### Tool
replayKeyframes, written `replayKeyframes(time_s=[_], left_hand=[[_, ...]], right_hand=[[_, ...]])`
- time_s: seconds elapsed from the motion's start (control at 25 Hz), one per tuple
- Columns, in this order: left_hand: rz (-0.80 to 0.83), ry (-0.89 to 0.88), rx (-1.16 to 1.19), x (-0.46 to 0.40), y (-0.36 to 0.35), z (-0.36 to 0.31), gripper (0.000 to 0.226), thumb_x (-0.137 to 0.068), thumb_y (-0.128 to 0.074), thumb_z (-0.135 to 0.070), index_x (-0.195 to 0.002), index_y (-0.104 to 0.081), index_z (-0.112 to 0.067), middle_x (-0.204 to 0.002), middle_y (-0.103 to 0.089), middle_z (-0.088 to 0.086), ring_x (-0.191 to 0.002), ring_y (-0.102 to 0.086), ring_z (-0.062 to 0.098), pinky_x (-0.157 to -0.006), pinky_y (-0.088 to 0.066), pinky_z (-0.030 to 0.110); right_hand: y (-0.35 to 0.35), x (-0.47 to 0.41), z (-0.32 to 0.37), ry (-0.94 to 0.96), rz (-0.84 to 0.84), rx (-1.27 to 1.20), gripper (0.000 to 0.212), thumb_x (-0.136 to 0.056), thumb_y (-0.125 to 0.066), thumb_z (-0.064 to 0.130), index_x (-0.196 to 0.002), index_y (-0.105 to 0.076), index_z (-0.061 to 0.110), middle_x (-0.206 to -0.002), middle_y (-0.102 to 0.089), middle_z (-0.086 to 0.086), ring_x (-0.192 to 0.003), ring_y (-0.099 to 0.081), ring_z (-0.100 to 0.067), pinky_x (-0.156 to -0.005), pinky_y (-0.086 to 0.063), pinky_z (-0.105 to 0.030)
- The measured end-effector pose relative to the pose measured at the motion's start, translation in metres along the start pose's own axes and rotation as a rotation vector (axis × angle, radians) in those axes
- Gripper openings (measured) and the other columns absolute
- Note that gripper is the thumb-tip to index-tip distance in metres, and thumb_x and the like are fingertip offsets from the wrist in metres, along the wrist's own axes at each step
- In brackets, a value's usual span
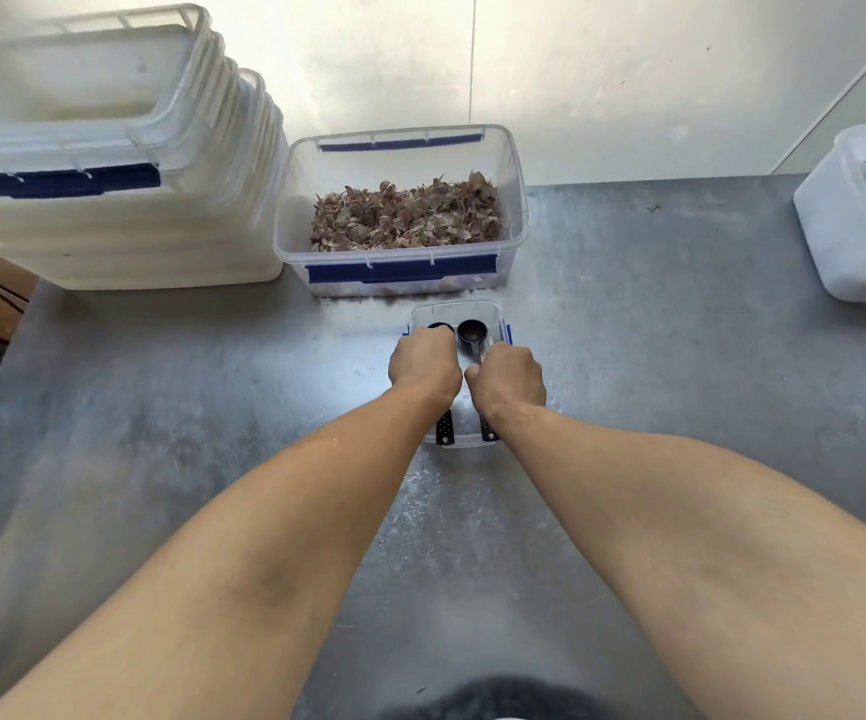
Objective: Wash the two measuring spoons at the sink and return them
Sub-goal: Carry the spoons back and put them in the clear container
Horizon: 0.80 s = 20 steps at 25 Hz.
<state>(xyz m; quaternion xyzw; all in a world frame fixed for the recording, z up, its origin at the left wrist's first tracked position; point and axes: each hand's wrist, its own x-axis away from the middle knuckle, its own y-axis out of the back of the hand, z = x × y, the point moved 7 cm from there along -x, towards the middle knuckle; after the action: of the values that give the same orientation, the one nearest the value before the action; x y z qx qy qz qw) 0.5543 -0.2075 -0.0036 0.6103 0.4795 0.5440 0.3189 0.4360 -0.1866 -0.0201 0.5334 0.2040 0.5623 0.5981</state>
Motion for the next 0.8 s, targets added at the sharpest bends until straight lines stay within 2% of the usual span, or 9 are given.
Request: replayKeyframes(time_s=[0.12, 0.16, 0.24, 0.36, 0.52, 0.68, 0.8], left_hand=[[-0.115, -0.005, 0.002, 0.017, 0.017, 0.007, 0.016, -0.085, -0.056, 0.003, -0.082, -0.058, -0.012, -0.091, -0.062, 0.015, -0.087, -0.062, 0.038, -0.062, -0.041, 0.035], [-0.150, 0.002, -0.006, 0.025, 0.022, 0.011, 0.016, -0.084, -0.053, 0.006, -0.084, -0.061, -0.009, -0.093, -0.064, 0.018, -0.088, -0.063, 0.040, -0.063, -0.041, 0.036], [-0.182, 0.007, -0.024, 0.038, 0.026, 0.020, 0.015, -0.085, -0.052, 0.004, -0.090, -0.062, -0.005, -0.100, -0.065, 0.019, -0.091, -0.062, 0.040, -0.065, -0.041, 0.037], [-0.160, 0.014, -0.025, 0.058, 0.025, 0.035, 0.018, -0.094, -0.052, -0.014, -0.107, -0.063, -0.010, -0.114, -0.061, 0.013, -0.108, -0.056, 0.035, -0.074, -0.043, 0.039], [-0.068, 0.007, -0.090, 0.089, 0.018, 0.047, 0.045, -0.100, -0.047, -0.040, -0.138, -0.051, -0.016, -0.134, -0.057, 0.013, -0.125, -0.050, 0.034, -0.098, -0.043, 0.047], [-0.006, -0.007, -0.041, 0.113, 0.023, 0.055, 0.063, -0.098, -0.040, -0.058, -0.150, -0.037, -0.022, -0.153, -0.043, 0.013, -0.141, -0.038, 0.033, -0.113, -0.029, 0.056], [0.142, -0.034, 0.022, 0.136, 0.010, 0.067, 0.077, -0.092, -0.039, -0.071, -0.154, -0.030, -0.025, -0.158, -0.034, 0.014, -0.144, -0.035, 0.036, -0.114, -0.031, 0.057]], right_hand=[[0.015, 0.006, 0.000, 0.089, -0.013, 0.021, 0.015, -0.092, -0.055, 0.023, -0.089, -0.060, 0.009, -0.100, -0.068, -0.013, -0.079, -0.055, -0.030, -0.063, -0.043, -0.033], [0.018, 0.008, -0.001, 0.131, -0.001, 0.037, 0.021, -0.093, -0.054, 0.025, -0.100, -0.063, 0.008, -0.108, -0.066, -0.014, -0.087, -0.057, -0.031, -0.069, -0.046, -0.035], [0.020, 0.014, -0.003, 0.196, 0.046, 0.091, 0.037, -0.095, -0.051, 0.030, -0.124, -0.057, 0.009, -0.127, -0.056, -0.014, -0.112, -0.053, -0.033, -0.090, -0.045, -0.041], [0.021, 0.028, -0.006, 0.251, 0.112, 0.177, 0.051, -0.096, -0.048, 0.042, -0.138, -0.044, 0.014, -0.141, -0.043, -0.015, -0.127, -0.042, -0.035, -0.104, -0.036, -0.047], [0.020, 0.056, -0.017, 0.259, 0.207, 0.186, 0.068, -0.095, -0.043, 0.057, -0.152, -0.029, 0.022, -0.159, -0.026, -0.013, -0.146, -0.023, -0.038, -0.114, -0.020, -0.061], [0.015, 0.094, -0.034, 0.198, 0.337, 0.175, 0.082, -0.091, -0.030, 0.072, -0.159, -0.012, 0.030, -0.168, -0.008, -0.007, -0.152, -0.004, -0.040, -0.116, -0.005, -0.066], [0.016, 0.125, -0.043, 0.160, 0.377, 0.176, 0.086, -0.087, -0.024, 0.079, -0.159, -0.009, 0.035, -0.169, 0.000, -0.004, -0.153, 0.003, -0.039, -0.116, -0.002, -0.066]])
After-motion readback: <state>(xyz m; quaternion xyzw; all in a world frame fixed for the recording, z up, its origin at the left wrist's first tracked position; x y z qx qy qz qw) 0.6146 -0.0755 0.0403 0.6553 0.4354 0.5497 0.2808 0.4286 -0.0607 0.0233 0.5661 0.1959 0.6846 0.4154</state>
